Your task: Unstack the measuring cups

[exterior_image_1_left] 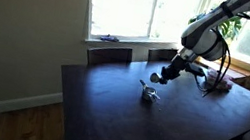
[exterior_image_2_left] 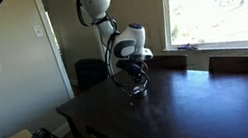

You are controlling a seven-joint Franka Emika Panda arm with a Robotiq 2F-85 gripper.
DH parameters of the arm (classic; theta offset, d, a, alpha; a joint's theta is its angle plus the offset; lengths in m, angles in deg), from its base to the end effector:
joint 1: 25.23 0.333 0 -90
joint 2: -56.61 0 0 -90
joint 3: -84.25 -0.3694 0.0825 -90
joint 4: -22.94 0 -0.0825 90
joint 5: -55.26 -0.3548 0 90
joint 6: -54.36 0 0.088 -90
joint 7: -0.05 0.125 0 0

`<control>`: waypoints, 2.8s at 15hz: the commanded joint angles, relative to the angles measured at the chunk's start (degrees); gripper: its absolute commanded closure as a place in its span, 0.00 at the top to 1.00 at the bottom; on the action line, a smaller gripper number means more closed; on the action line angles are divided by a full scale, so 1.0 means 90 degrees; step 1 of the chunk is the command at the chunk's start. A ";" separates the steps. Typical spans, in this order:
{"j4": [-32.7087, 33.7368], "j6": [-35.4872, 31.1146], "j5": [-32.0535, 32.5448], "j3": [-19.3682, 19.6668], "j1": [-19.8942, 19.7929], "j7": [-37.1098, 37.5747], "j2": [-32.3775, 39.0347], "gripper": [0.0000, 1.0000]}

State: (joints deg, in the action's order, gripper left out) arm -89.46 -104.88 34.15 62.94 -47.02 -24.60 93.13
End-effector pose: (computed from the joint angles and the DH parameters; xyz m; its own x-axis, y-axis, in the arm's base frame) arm 0.6492 -0.0414 0.2321 0.9657 -0.0456 0.2556 0.0387 -0.9482 -0.3154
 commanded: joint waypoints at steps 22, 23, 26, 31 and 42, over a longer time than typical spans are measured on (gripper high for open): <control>0.1672 0.0049 -0.1227 -0.0741 -0.1595 -0.0889 0.2358 0.07; 0.1677 0.0021 -0.1200 -0.0715 -0.1561 -0.0846 0.2354 0.36; 0.1643 -0.0012 -0.1195 -0.0698 -0.1542 -0.0785 0.2318 0.48; 0.1572 -0.0016 -0.1197 -0.0681 -0.1534 -0.0668 0.2249 0.82; 0.1114 0.0553 -0.0661 -0.0497 -0.1053 -0.0259 0.1318 1.00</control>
State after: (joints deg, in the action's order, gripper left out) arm -75.86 -104.10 25.96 56.42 -59.18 -31.32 110.51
